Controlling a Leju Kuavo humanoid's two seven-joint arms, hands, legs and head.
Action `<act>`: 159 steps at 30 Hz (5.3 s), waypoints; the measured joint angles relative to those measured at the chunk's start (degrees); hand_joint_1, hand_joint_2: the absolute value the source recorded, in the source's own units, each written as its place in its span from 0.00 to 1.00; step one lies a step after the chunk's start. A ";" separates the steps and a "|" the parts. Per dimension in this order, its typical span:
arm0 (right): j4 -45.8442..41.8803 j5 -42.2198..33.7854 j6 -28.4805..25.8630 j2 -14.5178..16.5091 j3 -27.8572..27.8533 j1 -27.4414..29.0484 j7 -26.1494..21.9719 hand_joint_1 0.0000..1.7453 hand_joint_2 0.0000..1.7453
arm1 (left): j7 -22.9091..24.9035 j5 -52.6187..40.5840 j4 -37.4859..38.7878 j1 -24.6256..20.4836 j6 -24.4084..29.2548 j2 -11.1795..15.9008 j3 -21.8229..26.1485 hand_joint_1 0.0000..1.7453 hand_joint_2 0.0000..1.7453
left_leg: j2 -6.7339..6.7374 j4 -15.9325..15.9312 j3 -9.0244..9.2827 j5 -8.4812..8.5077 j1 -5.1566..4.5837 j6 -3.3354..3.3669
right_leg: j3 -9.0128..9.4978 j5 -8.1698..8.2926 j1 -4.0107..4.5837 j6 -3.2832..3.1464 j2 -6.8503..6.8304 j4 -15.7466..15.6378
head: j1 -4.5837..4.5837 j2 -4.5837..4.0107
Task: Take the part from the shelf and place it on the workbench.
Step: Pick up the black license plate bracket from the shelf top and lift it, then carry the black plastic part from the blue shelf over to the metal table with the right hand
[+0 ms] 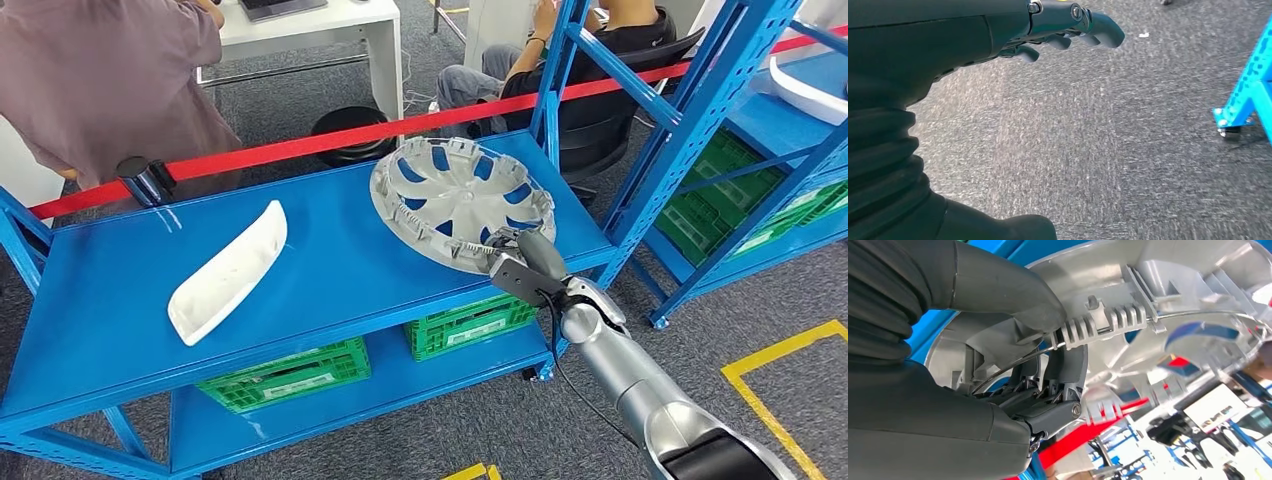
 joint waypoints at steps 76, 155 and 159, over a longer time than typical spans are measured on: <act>-63.19 -1.41 0.73 5.24 13.85 17.74 0.96 1.00 1.00 | -6.14 -16.87 2.55 -2.00 0.02 -0.27 17.83 0.00 1.00 | 0.63 -2.12 0.56 1.14 0.39 1.45 | -5.65 -7.38 -0.38 1.17 0.00 12.46 | 0.44 0.00; -58.80 -7.29 3.15 7.86 11.77 14.07 -3.21 1.00 1.00 | -7.77 -13.77 2.97 -2.80 0.07 0.45 18.52 0.00 1.00 | 0.77 15.68 -4.89 -7.01 0.73 -2.65 | -5.80 5.59 -0.08 -2.06 -0.77 -0.34 | 0.04 0.00; -58.79 -7.29 3.14 7.88 11.70 14.16 -3.19 1.00 1.00 | -7.79 -13.78 3.00 -3.00 0.06 0.49 18.52 0.00 1.00 | 0.49 2.56 6.08 -4.95 1.27 -3.12 | -8.99 8.16 -0.47 -0.62 -0.79 0.52 | 0.06 0.00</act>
